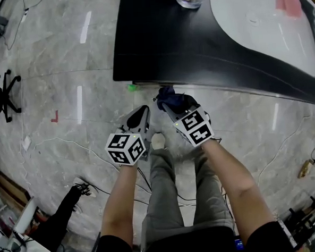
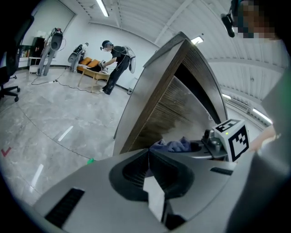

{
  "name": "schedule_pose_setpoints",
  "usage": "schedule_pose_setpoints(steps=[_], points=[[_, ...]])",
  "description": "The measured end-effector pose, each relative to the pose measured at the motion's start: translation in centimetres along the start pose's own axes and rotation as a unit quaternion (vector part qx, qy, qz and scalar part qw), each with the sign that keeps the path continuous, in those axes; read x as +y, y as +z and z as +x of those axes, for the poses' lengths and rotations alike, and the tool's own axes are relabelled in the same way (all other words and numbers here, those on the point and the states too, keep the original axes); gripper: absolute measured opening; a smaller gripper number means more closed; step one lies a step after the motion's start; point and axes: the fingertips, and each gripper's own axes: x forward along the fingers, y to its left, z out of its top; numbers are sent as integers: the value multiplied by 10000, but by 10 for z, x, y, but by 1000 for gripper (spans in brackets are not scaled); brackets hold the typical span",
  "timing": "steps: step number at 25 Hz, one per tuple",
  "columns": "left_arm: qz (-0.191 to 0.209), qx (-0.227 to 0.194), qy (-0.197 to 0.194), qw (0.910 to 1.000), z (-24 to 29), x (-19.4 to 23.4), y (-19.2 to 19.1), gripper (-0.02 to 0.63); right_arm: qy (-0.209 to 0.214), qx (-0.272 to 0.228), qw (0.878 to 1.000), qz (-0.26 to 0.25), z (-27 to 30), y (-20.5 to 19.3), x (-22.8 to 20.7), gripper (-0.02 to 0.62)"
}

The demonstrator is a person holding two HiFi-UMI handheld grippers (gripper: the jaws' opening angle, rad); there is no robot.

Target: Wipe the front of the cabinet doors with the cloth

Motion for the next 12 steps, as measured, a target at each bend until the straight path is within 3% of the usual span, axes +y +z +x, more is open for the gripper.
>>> schedule_pose_setpoints(steps=[12], points=[[337, 323, -395, 9981, 51, -80, -15, 14, -539, -35, 9980, 340, -72, -46, -73, 109]])
